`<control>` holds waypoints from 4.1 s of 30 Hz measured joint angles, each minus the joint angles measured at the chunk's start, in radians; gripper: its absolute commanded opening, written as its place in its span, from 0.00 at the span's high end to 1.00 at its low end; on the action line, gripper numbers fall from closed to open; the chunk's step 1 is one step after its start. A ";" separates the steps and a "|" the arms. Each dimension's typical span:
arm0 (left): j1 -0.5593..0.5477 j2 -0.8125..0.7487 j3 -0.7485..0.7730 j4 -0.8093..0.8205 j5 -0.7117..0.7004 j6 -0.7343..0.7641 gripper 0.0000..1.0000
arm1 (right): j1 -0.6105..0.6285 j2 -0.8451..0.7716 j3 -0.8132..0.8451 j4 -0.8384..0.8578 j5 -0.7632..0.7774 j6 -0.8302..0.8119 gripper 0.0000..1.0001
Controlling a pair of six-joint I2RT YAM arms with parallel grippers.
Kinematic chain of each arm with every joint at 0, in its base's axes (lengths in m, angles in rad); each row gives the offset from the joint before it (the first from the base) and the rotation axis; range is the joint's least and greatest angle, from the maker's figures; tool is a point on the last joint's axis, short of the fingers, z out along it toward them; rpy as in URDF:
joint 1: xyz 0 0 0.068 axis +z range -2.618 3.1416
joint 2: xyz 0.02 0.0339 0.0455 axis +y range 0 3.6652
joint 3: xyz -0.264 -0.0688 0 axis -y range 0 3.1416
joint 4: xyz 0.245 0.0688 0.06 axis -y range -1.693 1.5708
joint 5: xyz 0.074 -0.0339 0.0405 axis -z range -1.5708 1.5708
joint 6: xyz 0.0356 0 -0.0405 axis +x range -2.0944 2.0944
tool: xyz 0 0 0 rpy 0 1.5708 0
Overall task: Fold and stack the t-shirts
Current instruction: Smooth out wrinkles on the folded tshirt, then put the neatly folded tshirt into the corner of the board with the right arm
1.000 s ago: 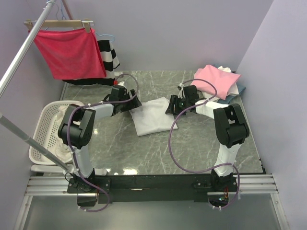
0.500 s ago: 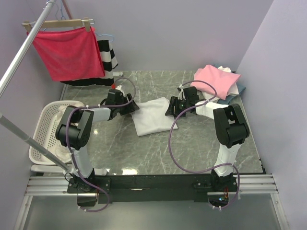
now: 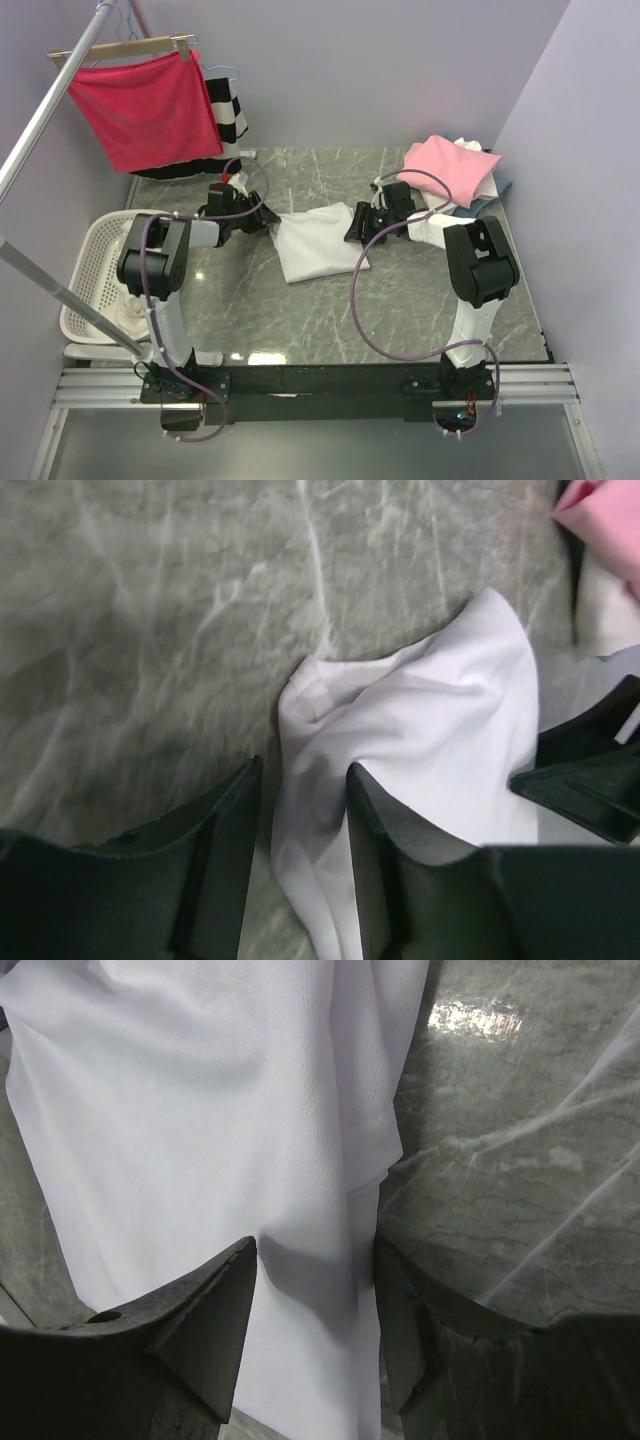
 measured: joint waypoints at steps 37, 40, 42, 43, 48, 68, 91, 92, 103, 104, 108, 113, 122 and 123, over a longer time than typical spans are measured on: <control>0.082 -0.005 0.073 -0.080 0.086 -0.004 0.25 | 0.011 -0.017 -0.030 0.042 0.019 0.025 0.36; 0.023 -0.126 0.072 -0.145 -0.041 0.030 0.23 | 0.014 -0.045 -0.054 0.040 0.048 0.023 0.34; -0.006 -0.193 0.072 -0.163 -0.084 0.045 0.23 | 0.017 -0.063 -0.059 0.018 0.085 0.021 0.32; -0.018 -0.227 0.069 -0.164 -0.106 0.052 0.23 | 0.017 -0.069 -0.060 0.010 0.100 0.021 0.32; -0.061 -0.277 0.032 -0.168 -0.171 0.058 0.23 | 0.013 -0.078 -0.047 -0.028 0.164 0.021 0.28; -0.217 -0.204 -0.090 -0.220 -0.369 -0.020 0.22 | -0.085 0.133 0.173 -0.061 -0.222 0.012 0.22; -0.217 -0.052 0.006 -0.097 -0.315 -0.029 0.28 | 0.028 0.163 0.077 0.035 -0.300 0.109 1.00; -0.217 -0.053 0.005 -0.097 -0.315 -0.029 0.28 | 0.028 0.162 0.076 0.039 -0.299 0.116 1.00; -0.217 -0.123 -0.054 -0.146 -0.338 -0.010 0.25 | -0.006 0.123 0.232 -0.098 -0.119 0.086 1.00; -0.217 -0.128 -0.055 -0.156 -0.340 -0.007 0.25 | -0.016 0.123 0.279 -0.124 -0.106 0.077 1.00; -0.217 -0.137 -0.051 -0.185 -0.341 0.010 0.25 | -0.060 0.138 0.520 -0.217 -0.065 0.036 1.00; -0.218 -0.138 -0.026 -0.236 -0.335 0.031 0.25 | -0.123 0.248 0.888 -0.362 -0.014 -0.012 1.00; -0.218 -0.138 0.018 -0.266 -0.296 0.054 0.25 | -0.329 0.351 1.092 -0.459 0.109 -0.035 1.00; -0.218 -0.138 0.018 -0.266 -0.293 0.054 0.25 | -0.356 0.343 1.055 -0.448 0.127 -0.034 1.00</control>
